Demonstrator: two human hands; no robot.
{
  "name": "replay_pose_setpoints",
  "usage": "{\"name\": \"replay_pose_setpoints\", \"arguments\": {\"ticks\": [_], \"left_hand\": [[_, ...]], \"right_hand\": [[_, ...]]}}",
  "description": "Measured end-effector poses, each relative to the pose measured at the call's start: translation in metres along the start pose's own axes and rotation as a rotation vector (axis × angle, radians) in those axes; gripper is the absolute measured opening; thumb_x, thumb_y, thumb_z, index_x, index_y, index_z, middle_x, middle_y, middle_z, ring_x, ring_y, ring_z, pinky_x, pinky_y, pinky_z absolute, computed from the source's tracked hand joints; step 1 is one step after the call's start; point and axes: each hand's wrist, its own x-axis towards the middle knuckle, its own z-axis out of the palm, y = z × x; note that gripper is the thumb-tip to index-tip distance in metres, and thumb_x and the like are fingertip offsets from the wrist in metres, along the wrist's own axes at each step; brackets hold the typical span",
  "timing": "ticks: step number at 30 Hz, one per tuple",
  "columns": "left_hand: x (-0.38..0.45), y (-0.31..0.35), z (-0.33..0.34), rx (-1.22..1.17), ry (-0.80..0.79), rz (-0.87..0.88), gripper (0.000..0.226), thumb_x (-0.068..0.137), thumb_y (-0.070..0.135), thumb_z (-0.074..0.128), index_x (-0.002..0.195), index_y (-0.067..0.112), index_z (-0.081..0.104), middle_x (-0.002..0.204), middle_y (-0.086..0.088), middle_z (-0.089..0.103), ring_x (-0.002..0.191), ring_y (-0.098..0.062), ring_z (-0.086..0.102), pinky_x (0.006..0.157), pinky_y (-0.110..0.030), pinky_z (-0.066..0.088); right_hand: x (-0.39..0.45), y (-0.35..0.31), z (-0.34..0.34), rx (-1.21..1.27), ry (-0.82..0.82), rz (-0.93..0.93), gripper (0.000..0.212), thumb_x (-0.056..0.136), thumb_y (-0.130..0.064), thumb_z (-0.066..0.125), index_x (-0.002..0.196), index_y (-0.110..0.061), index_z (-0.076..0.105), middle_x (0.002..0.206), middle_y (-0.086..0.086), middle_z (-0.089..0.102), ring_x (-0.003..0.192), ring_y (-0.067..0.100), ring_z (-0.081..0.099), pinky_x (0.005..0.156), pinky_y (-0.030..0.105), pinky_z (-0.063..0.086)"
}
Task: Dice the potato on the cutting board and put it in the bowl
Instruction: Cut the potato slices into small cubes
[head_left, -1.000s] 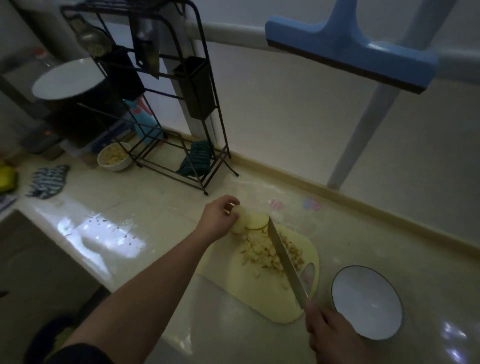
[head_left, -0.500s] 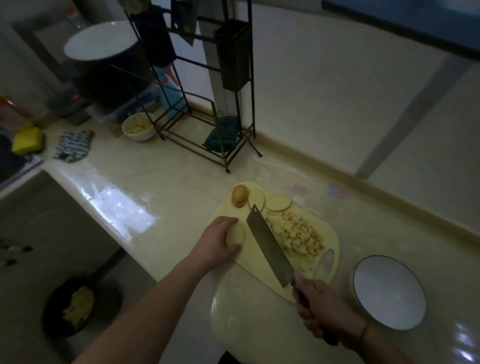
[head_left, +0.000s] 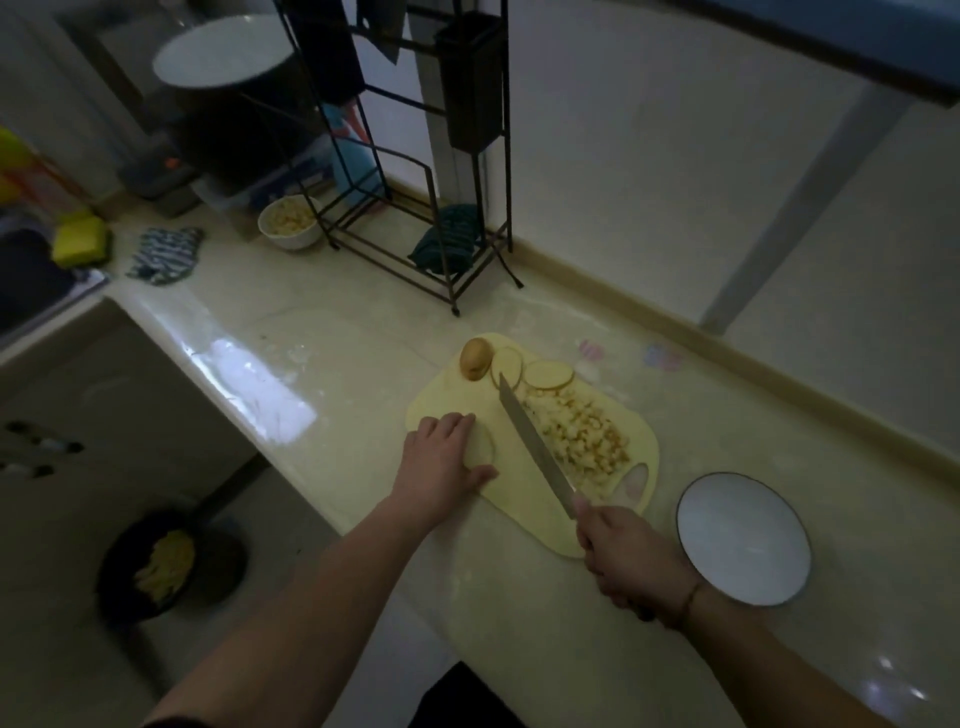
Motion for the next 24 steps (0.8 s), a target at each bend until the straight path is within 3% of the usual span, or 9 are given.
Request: {"name": "replay_pose_setpoints", "arguments": {"ticks": [6, 10, 16, 20, 24], "left_hand": [[-0.014, 0.023, 0.022, 0.048, 0.135, -0.105, 0.082, 0.083, 0.080, 0.041, 0.146, 0.029, 0.041, 0.150, 0.009, 0.039, 0.133, -0.023, 0.030, 0.105, -0.043, 0.020], [-0.021, 0.018, 0.035, -0.068, 0.158, -0.064, 0.083, 0.085, 0.075, 0.029, 0.149, 0.024, 0.040, 0.155, 0.004, 0.035, 0.137, -0.025, 0.030, 0.111, -0.043, 0.024], [-0.025, 0.009, 0.045, -0.076, 0.334, 0.268, 0.041, 0.094, 0.036, 0.054, 0.130, 0.017, 0.059, 0.132, -0.004, 0.060, 0.122, -0.029, 0.051, 0.095, -0.046, 0.046], [-0.015, 0.003, 0.048, -0.142, 0.378, 0.336, 0.032, 0.095, 0.026, 0.060, 0.123, 0.012, 0.068, 0.125, -0.009, 0.065, 0.116, -0.032, 0.058, 0.093, -0.045, 0.049], [-0.012, 0.000, 0.046, -0.122, 0.397, 0.371, 0.034, 0.089, 0.024, 0.063, 0.119, 0.009, 0.069, 0.118, -0.013, 0.066, 0.106, -0.035, 0.059, 0.087, -0.042, 0.051]], "right_hand": [[0.006, 0.004, 0.014, -0.225, 0.064, -0.140, 0.053, 0.093, -0.062, 0.031, 0.070, -0.015, 0.041, 0.063, 0.008, 0.047, 0.041, 0.014, 0.042, 0.040, 0.021, 0.031], [0.009, 0.007, 0.017, -0.345, 0.089, -0.201, 0.056, 0.096, -0.058, 0.031, 0.064, -0.014, 0.045, 0.062, 0.003, 0.052, 0.050, 0.011, 0.046, 0.049, 0.025, 0.034], [0.007, 0.007, 0.016, -0.482, 0.099, -0.291, 0.052, 0.098, -0.052, 0.035, 0.068, -0.012, 0.051, 0.067, -0.001, 0.056, 0.060, 0.006, 0.049, 0.055, 0.023, 0.033], [0.007, 0.009, 0.021, -0.475, 0.156, -0.307, 0.054, 0.097, -0.055, 0.035, 0.077, -0.012, 0.060, 0.071, -0.002, 0.061, 0.064, 0.007, 0.054, 0.056, 0.021, 0.035], [0.009, 0.010, 0.030, -0.456, 0.187, -0.340, 0.046, 0.096, -0.056, 0.035, 0.068, -0.022, 0.050, 0.068, -0.006, 0.057, 0.066, 0.009, 0.052, 0.062, 0.024, 0.033]]}}
